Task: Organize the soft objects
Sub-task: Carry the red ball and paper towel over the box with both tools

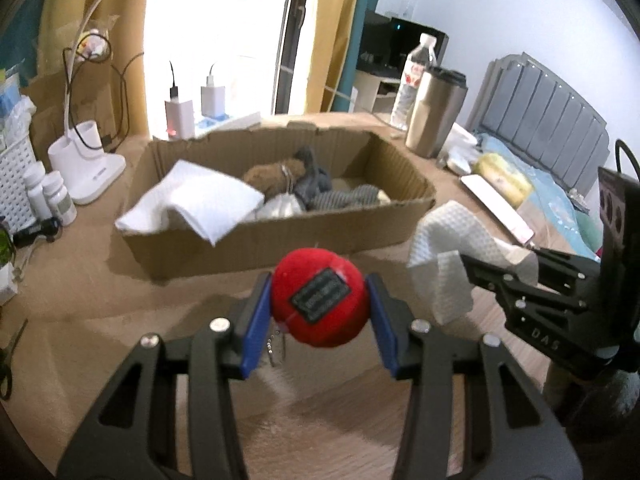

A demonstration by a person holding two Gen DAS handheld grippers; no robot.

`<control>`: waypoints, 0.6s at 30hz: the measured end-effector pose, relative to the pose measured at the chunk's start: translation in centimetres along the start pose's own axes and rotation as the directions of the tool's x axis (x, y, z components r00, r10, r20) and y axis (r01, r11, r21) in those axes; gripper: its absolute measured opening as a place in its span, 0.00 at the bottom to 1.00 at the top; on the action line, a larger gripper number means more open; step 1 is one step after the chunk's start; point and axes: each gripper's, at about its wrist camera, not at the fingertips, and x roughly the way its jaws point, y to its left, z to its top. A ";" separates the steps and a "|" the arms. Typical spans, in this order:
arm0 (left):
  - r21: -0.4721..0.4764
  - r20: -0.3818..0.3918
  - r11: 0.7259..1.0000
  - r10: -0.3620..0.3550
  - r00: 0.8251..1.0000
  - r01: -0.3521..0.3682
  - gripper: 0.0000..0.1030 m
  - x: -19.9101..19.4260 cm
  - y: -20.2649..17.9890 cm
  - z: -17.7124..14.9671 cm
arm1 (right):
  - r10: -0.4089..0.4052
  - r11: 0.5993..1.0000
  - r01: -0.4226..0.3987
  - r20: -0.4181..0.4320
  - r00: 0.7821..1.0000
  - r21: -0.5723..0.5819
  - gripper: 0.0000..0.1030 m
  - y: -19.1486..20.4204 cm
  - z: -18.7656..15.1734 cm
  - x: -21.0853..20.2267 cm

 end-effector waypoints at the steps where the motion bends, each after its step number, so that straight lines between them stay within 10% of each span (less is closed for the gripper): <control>1: 0.001 0.007 1.000 -0.002 1.000 0.002 0.46 -0.2 0.0 0.2 | -0.002 1.000 0.002 0.006 1.000 -0.004 0.19 0.1 0.2 -0.3; 18: 0.025 0.107 1.000 -0.021 0.994 0.019 0.46 -2.8 0.1 3.4 | -0.022 0.999 0.026 0.108 0.994 -0.039 0.19 0.8 4.0 -3.1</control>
